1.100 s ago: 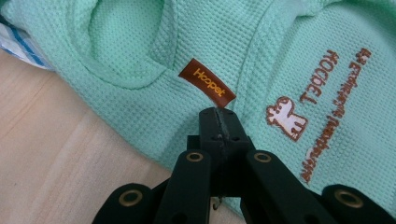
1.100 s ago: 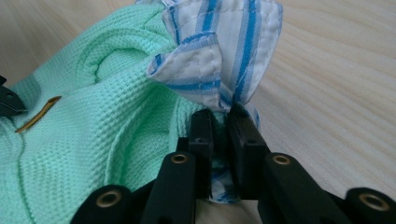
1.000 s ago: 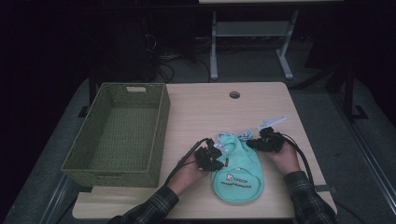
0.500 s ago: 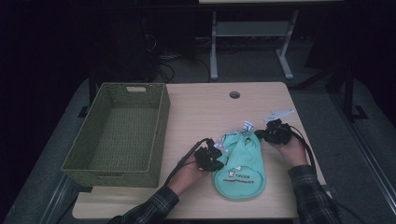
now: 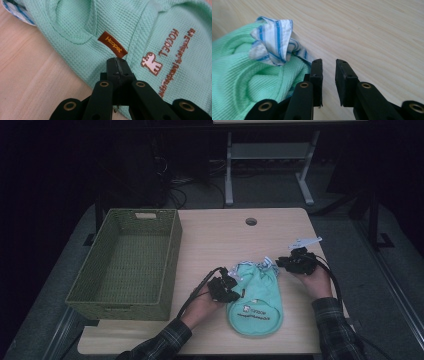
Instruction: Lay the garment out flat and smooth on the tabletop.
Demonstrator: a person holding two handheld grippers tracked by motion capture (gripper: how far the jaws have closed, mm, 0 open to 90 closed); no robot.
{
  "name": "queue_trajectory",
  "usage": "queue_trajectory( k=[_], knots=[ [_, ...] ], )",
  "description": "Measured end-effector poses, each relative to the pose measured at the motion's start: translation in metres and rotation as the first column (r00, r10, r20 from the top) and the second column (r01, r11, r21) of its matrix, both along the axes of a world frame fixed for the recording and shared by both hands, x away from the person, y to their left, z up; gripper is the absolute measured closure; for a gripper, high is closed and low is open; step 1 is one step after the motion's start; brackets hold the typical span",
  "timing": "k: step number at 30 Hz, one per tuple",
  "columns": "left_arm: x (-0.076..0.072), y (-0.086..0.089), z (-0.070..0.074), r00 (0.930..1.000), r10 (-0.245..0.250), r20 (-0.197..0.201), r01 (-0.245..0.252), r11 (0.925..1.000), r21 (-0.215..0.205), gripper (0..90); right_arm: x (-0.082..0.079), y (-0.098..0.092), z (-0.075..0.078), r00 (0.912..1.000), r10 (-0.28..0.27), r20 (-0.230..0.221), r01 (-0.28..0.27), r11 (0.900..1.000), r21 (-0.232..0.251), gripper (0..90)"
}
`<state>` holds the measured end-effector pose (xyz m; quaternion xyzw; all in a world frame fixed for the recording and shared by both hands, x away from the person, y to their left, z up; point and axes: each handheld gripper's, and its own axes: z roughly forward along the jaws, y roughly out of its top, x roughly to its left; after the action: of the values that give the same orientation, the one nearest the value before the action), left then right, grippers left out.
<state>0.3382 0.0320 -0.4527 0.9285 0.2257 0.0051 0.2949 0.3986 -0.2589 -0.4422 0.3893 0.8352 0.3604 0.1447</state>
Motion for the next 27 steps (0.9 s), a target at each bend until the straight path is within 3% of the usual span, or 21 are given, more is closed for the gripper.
queue_trajectory(
  k=[6, 14, 21, 27],
  knots=[
    [0.005, 0.005, 0.011, 0.9997, 0.012, 0.020, -0.012, 0.9995, -0.031, 87.3, -0.007, -0.006, 0.006, 0.9998, 0.009, -0.018, -0.008, 0.998, 0.066, 73.4],
    [0.018, 0.011, 0.019, 0.9990, 0.033, 0.031, -0.031, 0.9976, -0.062, 71.8, -0.013, -0.008, 0.007, 0.9989, 0.023, -0.041, -0.020, 0.997, 0.080, 69.1],
    [0.041, 0.015, 0.026, 0.9983, 0.043, 0.038, -0.040, 0.9956, -0.085, 54.1, -0.014, -0.006, 0.009, 0.9987, 0.033, -0.040, -0.029, 0.996, 0.090, 65.7],
    [0.058, 0.013, 0.028, 0.9963, 0.060, 0.061, -0.054, 0.9937, -0.098, 49.5, -0.012, -0.004, 0.010, 0.9990, 0.028, -0.036, -0.024, 0.995, 0.092, 64.4]
  ],
)
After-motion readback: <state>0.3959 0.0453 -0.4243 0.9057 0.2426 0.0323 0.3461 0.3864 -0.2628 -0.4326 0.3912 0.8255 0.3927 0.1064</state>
